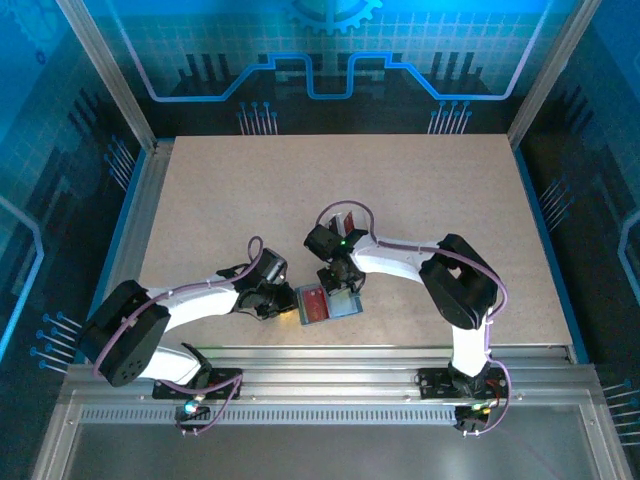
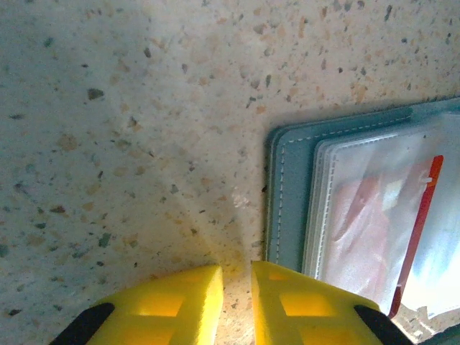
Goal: Put the credit cards into the card holder
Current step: Flip over the card slot in the card holder.
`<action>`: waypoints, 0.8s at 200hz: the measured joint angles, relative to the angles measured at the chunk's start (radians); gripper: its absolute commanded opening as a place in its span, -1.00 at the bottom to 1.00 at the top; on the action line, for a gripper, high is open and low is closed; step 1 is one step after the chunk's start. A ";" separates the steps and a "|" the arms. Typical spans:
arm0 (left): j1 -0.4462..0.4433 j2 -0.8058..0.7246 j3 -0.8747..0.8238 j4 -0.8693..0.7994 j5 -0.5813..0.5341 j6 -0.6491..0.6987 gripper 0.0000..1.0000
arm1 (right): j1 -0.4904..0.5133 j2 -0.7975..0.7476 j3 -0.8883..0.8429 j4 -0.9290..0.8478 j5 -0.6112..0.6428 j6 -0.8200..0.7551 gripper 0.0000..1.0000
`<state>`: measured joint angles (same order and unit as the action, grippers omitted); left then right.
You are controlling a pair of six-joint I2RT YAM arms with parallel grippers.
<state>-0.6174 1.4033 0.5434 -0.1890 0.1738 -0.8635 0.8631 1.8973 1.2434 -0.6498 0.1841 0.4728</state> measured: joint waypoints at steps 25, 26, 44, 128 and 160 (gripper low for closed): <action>0.000 0.010 0.000 0.003 0.000 -0.001 -0.59 | 0.020 -0.001 0.015 -0.033 0.034 -0.003 -1.00; 0.000 0.010 0.000 0.003 0.000 -0.001 -0.59 | 0.021 -0.001 0.017 -0.037 0.037 -0.003 -1.00; 0.000 0.015 0.000 0.005 0.000 -0.002 -0.60 | 0.046 -0.001 0.050 -0.077 0.072 -0.003 -1.00; 0.000 0.031 0.001 0.009 0.000 -0.014 -0.62 | 0.143 0.028 0.207 -0.208 0.181 -0.006 -0.74; -0.001 0.036 0.005 0.008 0.000 -0.026 -0.63 | 0.142 0.031 0.211 -0.193 0.123 -0.004 -0.50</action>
<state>-0.6182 1.4391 0.5484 -0.1814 0.1734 -0.8894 1.0050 1.9285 1.4548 -0.8429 0.3069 0.4690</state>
